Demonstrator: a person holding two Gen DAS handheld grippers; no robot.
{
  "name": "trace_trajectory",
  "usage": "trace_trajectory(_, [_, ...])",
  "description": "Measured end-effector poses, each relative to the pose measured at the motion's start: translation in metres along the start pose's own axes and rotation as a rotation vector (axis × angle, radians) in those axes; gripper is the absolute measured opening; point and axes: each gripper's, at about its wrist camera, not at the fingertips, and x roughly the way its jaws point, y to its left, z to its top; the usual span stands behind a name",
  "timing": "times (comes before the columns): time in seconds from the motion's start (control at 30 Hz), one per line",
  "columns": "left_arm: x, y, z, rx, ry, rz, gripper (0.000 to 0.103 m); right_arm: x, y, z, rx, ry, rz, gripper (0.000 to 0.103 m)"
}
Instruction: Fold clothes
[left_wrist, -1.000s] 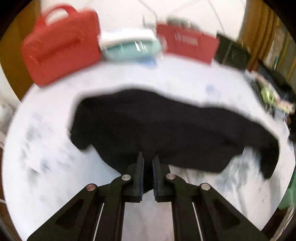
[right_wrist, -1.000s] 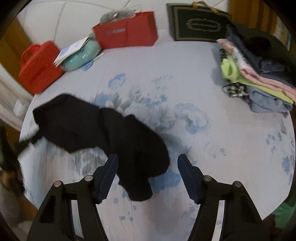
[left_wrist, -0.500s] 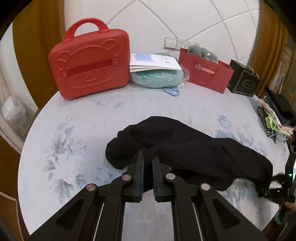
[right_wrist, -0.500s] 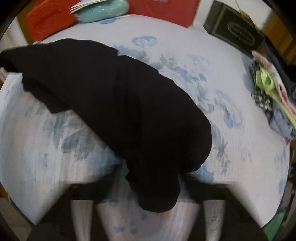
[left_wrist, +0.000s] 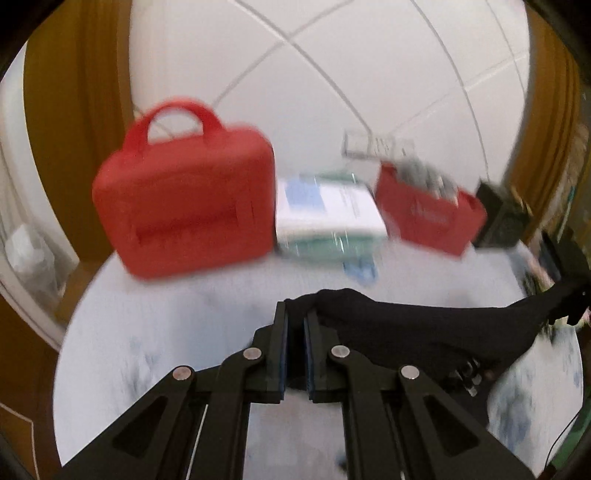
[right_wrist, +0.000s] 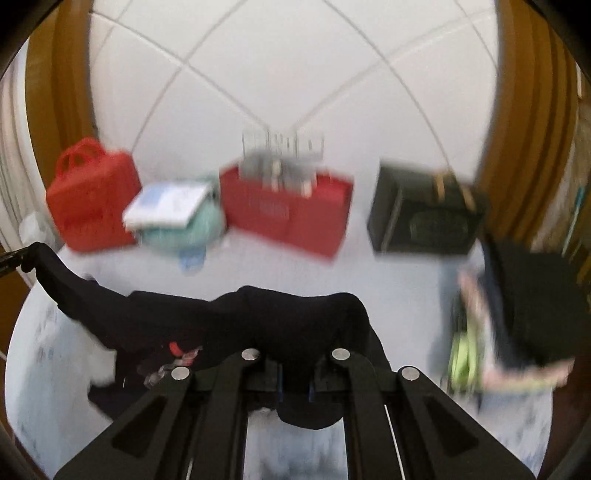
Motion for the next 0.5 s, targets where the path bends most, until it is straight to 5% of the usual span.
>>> trace_trajectory(0.17, [-0.032, 0.008, 0.081, -0.008, -0.175, 0.023, 0.006, -0.031, 0.009, 0.075, -0.009, -0.179, -0.004, 0.007])
trace_trajectory(0.27, [-0.082, 0.017, 0.110, -0.017, -0.318, 0.023, 0.006, -0.060, 0.011, 0.066, -0.029, -0.196, 0.023, 0.007])
trace_trajectory(0.5, [-0.163, 0.027, 0.084, 0.017, -0.453, -0.026, 0.006, -0.128, 0.015, 0.044, -0.076, -0.234, 0.086, 0.007])
